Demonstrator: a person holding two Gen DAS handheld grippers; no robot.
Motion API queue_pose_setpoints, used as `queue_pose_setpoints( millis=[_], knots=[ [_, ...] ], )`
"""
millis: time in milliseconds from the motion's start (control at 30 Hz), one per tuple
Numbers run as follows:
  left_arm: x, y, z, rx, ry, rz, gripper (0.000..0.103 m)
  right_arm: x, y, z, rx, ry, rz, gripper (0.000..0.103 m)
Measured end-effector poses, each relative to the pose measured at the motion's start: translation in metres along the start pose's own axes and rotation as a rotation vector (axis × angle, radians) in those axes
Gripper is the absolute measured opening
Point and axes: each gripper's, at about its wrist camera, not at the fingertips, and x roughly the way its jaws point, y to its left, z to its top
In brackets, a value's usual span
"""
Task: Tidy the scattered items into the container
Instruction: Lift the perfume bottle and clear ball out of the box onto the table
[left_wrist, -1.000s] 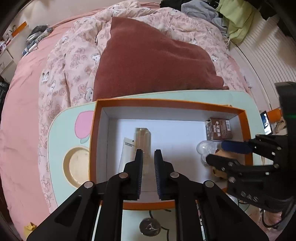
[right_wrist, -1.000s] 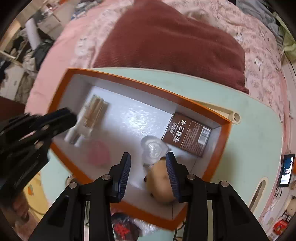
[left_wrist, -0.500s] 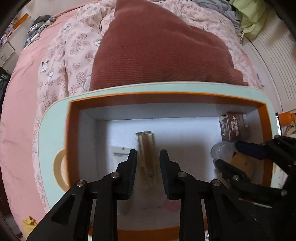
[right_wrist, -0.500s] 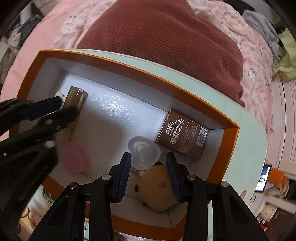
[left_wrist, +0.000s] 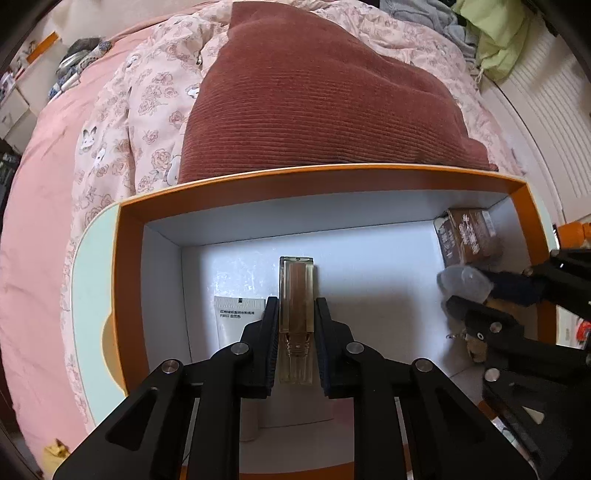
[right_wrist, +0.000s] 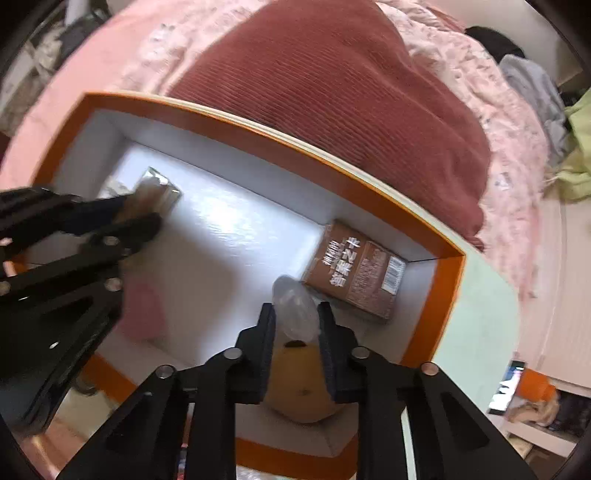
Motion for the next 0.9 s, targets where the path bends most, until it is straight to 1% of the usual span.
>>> queue_pose_setpoints(
  millis=[33,367,467,600,700,767,800,900],
  knots=[
    [0.000,0.001,0.000,-0.002,-0.001,0.005,0.019,-0.001,-0.001,0.001,0.010,-0.002,0.021,0.020],
    [-0.020,0.002,0.000,-0.003,-0.038,-0.025,0.019,-0.002,-0.004,-0.001,0.086,-0.017,0.068,0.018],
    [-0.032,0.003,-0.001,-0.007,-0.049,-0.036,0.019,-0.011,-0.011,-0.003,0.116,-0.044,0.095,0.018],
    [-0.050,0.007,-0.003,-0.004,-0.071,-0.038,0.019,-0.038,-0.020,-0.016,0.134,-0.098,0.136,0.018],
    [-0.070,0.010,-0.008,-0.005,-0.088,-0.074,0.019,-0.061,-0.021,-0.027,0.132,-0.140,0.148,0.018],
    [-0.085,0.012,-0.015,0.000,-0.104,-0.095,0.019,-0.079,-0.021,-0.038,0.118,-0.172,0.169,0.018],
    [-0.094,0.011,-0.021,0.008,-0.115,-0.103,0.019,-0.081,-0.025,-0.040,0.113,-0.182,0.169,0.018],
    [-0.111,0.009,-0.040,0.046,-0.127,-0.115,0.019,-0.100,-0.014,-0.058,0.071,-0.203,0.180,0.018]
  ],
)
